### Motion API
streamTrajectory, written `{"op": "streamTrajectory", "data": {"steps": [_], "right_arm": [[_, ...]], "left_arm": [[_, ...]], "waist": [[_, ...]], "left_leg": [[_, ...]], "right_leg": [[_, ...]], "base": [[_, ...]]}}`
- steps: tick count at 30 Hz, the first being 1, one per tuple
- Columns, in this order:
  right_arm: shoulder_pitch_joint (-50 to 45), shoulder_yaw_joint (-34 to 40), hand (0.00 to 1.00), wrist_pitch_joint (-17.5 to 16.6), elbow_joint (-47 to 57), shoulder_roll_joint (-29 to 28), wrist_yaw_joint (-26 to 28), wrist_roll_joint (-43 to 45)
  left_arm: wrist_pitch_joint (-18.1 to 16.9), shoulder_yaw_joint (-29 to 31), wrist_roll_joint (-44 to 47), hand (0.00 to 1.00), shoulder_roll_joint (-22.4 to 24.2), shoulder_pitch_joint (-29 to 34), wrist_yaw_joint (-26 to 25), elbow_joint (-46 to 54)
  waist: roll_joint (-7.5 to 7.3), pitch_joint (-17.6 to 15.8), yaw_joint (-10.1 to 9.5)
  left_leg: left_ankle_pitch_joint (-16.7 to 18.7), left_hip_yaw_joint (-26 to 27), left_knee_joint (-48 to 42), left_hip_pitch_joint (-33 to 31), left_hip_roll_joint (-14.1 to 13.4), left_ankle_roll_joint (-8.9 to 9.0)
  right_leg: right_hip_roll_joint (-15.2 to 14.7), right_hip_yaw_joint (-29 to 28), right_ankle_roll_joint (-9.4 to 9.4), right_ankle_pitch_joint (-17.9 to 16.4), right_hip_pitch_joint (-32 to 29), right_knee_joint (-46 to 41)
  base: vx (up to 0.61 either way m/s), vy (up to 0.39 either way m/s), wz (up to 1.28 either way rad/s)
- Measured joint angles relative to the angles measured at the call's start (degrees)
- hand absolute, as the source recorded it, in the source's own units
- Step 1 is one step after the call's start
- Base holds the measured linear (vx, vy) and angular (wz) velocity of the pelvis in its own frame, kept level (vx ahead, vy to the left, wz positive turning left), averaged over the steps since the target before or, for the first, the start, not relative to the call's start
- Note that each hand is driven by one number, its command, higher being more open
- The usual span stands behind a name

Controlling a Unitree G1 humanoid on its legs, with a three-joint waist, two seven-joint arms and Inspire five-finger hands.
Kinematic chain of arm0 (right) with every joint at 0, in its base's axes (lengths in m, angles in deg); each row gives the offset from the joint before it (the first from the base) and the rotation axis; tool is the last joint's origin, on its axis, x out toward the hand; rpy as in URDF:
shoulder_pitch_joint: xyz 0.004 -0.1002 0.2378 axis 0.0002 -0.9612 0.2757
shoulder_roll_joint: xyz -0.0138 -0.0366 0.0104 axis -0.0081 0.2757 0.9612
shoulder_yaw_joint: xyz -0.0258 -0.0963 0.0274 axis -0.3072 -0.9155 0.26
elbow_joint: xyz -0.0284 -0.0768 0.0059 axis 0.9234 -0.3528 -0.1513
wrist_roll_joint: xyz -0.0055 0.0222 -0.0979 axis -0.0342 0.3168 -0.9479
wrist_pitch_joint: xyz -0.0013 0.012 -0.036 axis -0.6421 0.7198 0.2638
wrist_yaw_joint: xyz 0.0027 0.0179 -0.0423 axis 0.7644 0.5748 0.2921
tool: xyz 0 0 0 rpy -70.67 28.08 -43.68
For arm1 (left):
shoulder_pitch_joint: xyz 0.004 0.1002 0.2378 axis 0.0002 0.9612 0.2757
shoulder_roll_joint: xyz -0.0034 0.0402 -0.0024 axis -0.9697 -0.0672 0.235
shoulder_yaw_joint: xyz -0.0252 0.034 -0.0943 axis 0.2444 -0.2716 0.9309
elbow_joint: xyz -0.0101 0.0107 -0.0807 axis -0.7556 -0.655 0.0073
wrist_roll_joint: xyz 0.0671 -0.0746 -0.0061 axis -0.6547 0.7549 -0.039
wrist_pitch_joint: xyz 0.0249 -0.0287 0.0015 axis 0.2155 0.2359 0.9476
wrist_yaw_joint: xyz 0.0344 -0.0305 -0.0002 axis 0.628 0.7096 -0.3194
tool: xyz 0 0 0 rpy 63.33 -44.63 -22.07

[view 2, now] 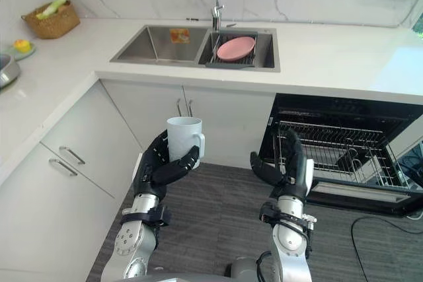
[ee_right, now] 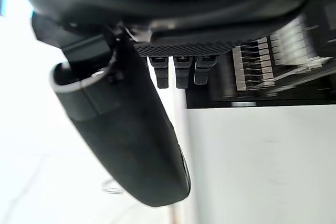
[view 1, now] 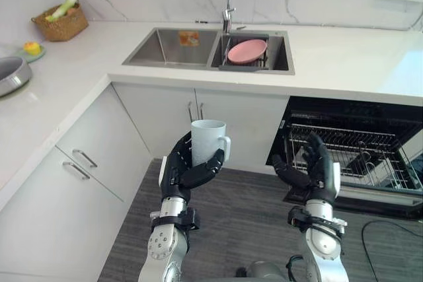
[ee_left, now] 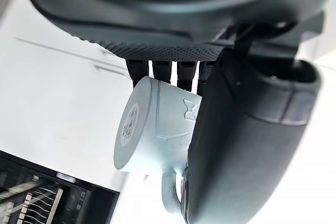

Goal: Walk over to the sink, pick up the cup, carry it to the dishwasher, place the cup inside the dishwasher, then close the dishwasher door

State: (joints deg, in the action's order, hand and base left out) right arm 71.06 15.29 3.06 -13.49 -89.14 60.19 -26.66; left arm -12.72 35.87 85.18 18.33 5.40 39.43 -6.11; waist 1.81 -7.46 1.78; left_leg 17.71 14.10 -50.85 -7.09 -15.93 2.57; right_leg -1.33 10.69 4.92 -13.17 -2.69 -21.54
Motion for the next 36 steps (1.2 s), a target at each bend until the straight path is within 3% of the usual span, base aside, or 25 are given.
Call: {"op": "streamTrajectory", "data": {"steps": [2, 5, 6, 7, 8, 12, 14, 16, 18, 19, 22, 24, 26, 28, 29, 30, 33, 34, 35, 36], "right_arm": [[0.06, -0.24, 0.9, -0.53, 0.71, 0.28, -0.03, 0.01], [-0.04, -1.3, 0.9, -0.5, 0.07, 0.86, 0.06, 0.12], [-0.12, -1.45, 0.9, -0.48, -0.11, 0.79, 0.13, 0.14], [-0.24, -1.99, 0.9, -0.38, -0.87, 0.59, 0.2, 0.16], [-0.78, -2.9, 0.9, -0.18, -1.19, -0.02, 0.19, 0.16], [0.09, -4.26, 0.9, -0.15, -1.81, -1.63, 1.08, 0.14], [1.73, -4.94, 0.9, -0.16, -5.41, -1.54, 1.7, 0.03], [3.47, -4.96, 0.9, -0.16, -9.94, -1.61, 2.0, 0.01], [6.54, -4.96, 0.9, -0.16, -14.15, -1.67, 2.46, 0.01], [8.46, -5.1, 0.9, -0.14, -16.33, -1.71, 2.64, 0.04], [9.27, -4.23, 0.9, -0.08, -17.53, 0.71, 2.82, 0.09], [9.24, -2.87, 0.9, -0.08, -17.5, 1.28, 3.12, 0.1], [9.22, -2.0, 0.9, -0.09, -17.4, 1.56, 2.98, 0.2], [8.7, -2.17, 0.9, -0.1, -16.08, 1.95, 3.1, 0.62], [8.59, -2.33, 0.9, -0.17, -15.0, 1.87, 3.15, 1.37], [8.8, -2.2, 0.9, -0.36, -13.84, 1.83, 3.04, 2.01], [8.95, -2.23, 0.9, -0.86, -12.81, 1.79, 3.22, 2.41], [8.92, -2.28, 0.9, -0.86, -12.9, 1.82, 3.56, 2.57], [8.93, -2.31, 0.9, -0.93, -12.74, 2.08, 3.99, 3.07], [8.9, -2.36, 0.9, -0.99, -13.17, 1.78, 4.12, 3.59]], "left_arm": [[-0.07, 0.23, 0.0, 0.3, 0.03, 0.34, 0.04, 0.53], [-0.02, 0.32, 0.0, 0.3, -0.03, 1.94, -0.07, 0.6], [0.04, 0.21, 0.01, 0.3, -0.06, 2.51, -0.14, 0.56], [0.11, 0.36, 0.01, 0.3, -0.32, 3.45, -0.19, 0.59], [0.21, 0.76, 0.01, 0.3, -0.78, 3.9, -0.32, 0.57], [0.25, 1.47, 0.0, 0.3, -1.43, 2.63, -1.22, 0.56], [0.24, 1.42, -0.12, 0.3, -2.38, 1.93, -1.63, 0.51], [-0.03, 1.58, -1.23, 0.3, -3.16, 1.41, -2.33, 0.33], [-0.88, 2.9, -1.54, 0.3, -3.28, 0.36, -2.52, -0.63], [-1.05, 4.28, -1.54, 0.3, -3.67, -0.52, -2.59, -1.75], [-0.62, 4.82, -1.57, 0.3, -2.12, -2.34, -3.06, -7.14], [-0.51, 5.1, -1.59, 0.3, -0.85, -2.48, -3.12, -7.24], [-0.51, 5.29, -2.02, 0.3, -0.27, -2.94, -3.16, -7.28], [-0.52, 6.01, -2.1, 0.3, -0.02, -3.2, -3.15, -7.28], [-0.6, 6.41, -2.13, 0.3, -0.13, -3.46, -3.16, -7.26], [-0.84, 6.39, -2.13, 0.3, -0.05, -4.0, -3.18, -7.23], [-0.84, 6.25, -2.18, 0.3, -0.02, -5.4, -3.22, -7.23], [-0.87, 6.27, -2.21, 0.3, -0.01, -5.65, -3.51, -7.2], [-0.92, 6.35, -2.34, 0.3, 0.3, -5.77, -3.88, -6.99], [-1.02, 6.33, -2.75, 0.3, 0.12, -5.93, -4.0, -7.15]], "waist": [[-0.07, 0.03, -1.25], [0.04, 0.43, -2.32], [0.27, 0.84, -2.59], [-0.18, 2.1, -2.72], [-1.56, 3.38, -2.49], [-3.71, 3.49, -2.65], [-3.7, 3.18, -2.09], [-3.76, 3.48, -1.11], [-3.78, 3.48, -0.8], [-4.68, 3.72, -0.84], [-0.07, 2.61, -0.28], [0.84, 2.34, -0.1], [1.27, 2.0, 0.52], [1.76, 1.49, 0.66], [1.24, 0.82, 0.44], [1.3, 0.8, 0.12], [0.89, 0.35, -0.89], [1.15, 0.23, -1.02], [2.92, 0.04, -0.95], [2.16, -0.45, -1.06]], "left_leg": [[1.11, -1.91, 7.07, -2.41, 2.04, -1.34], [0.19, -9.83, 20.47, -4.4, 6.87, -0.26], [-3.54, -11.28, 24.32, -3.98, 7.94, -0.58], [-6.87, -9.81, 25.14, -2.5, 8.86, -1.03], [-5.7, -7.76, 24.79, -2.15, 9.64, -0.72], [-4.24, -1.92, 26.96, 1.42, 10.99, -1.79], [-3.38, 0.89, 30.98, 7.25, 11.08, -2.26], [-3.13, 2.31, 33.64, 10.22, 10.81, -2.45], [-2.25, 3.94, 33.93, 10.6, 9.6, -1.97], [-1.33, 5.43, 32.93, 10.55, 9.5, -0.61], [-0.21, 3.3, 32.5, 11.35, 5.97, 0.23], [-0.32, 2.98, 31.38, 11.63, 4.3, 0.32], [-1.21, 2.21, 26.44, 11.09, 2.53, 1.58], [-5.2, 1.18, 16.46, 9.35, 1.27, 1.26], [-4.7, -0.38, 13.03, 7.93, 1.67, 1.43], [-1.13, -2.91, 11.89, 5.76, 3.24, 1.79], [1.86, -8.47, 16.52, 0.45, 7.61, 1.56], [0.39, -11.84, 23.42, -0.47, 9.15, 1.81], [-9.86, -13.77, 32.08, -0.07, 8.92, 1.24], [-9.34, -12.7, 31.62, 0.86, 9.28, 1.01]], "right_leg": [[0.01, -2.5, -0.48, -0.88, 1.08, 0.1], [-0.02, -6.48, -2.27, -2.34, 1.73, 0.0], [0.04, -8.44, -3.48, -3.34, 1.53, -0.65], [-0.62, -10.97, -5.37, -4.24, 1.16, -1.73], [-1.91, -12.46, -6.58, -4.93, 0.67, -2.13], [-4.47, -14.19, -7.99, -4.56, -2.03, -7.53], [-6.64, -9.5, -10.15, -2.71, -6.48, -18.79], [-9.19, -4.2, -7.25, -4.55, -8.83, -21.74], [-11.48, 3.16, -6.27, -4.43, -11.87, -18.3], [-12.37, 8.88, -4.86, 0.05, -12.2, -10.92], [-7.21, 9.49, -4.73, 1.61, -9.22, -4.88], [-4.74, 8.75, -4.4, 1.8, -8.19, -2.73], [-2.49, 7.89, -4.11, 2.58, -5.41, 0.6], [-0.88, 5.12, -4.0, 4.64, -0.3, 6.66], [-0.91, 3.82, -4.15, 5.45, 1.5, 8.85], [-1.39, 1.94, -4.4, 6.0, 2.45, 10.38], [-3.01, -1.54, -5.26, 6.56, 3.57, 11.5], [-3.39, -2.82, -5.65, 6.55, 3.78, 11.31], [-2.55, -3.75, -7.03, 6.15, 4.32, 11.08], [-3.05, -4.72, -8.08, 5.65, 5.04, 11.27]], "base": [[0.17, 0.072, -0.58], [0.23, 0.185, -0.69], [0.36, 0.34, -0.86], [0.38, 0.347, -0.97], [0.34, 0.303, -0.69], [0.27, 0.222, -0.73], [0.19, 0.129, -0.63], [0.17, 0.041, -0.41], [0.14, -0.07, -0.55], [0.19, -0.126, -0.6], [0.2, -0.113, -0.42], [0.2, -0.102, -0.44], [0.19, -0.076, -0.46], [0.22, 0.006, -0.65], [0.18, 0.107, -0.69], [0.17, 0.108, -0.7], [0.14, 0.164, -0.65], [0.12, 0.25, -0.75], [0.16, 0.312, -0.66], [0.13, 0.224, -0.41]]}}
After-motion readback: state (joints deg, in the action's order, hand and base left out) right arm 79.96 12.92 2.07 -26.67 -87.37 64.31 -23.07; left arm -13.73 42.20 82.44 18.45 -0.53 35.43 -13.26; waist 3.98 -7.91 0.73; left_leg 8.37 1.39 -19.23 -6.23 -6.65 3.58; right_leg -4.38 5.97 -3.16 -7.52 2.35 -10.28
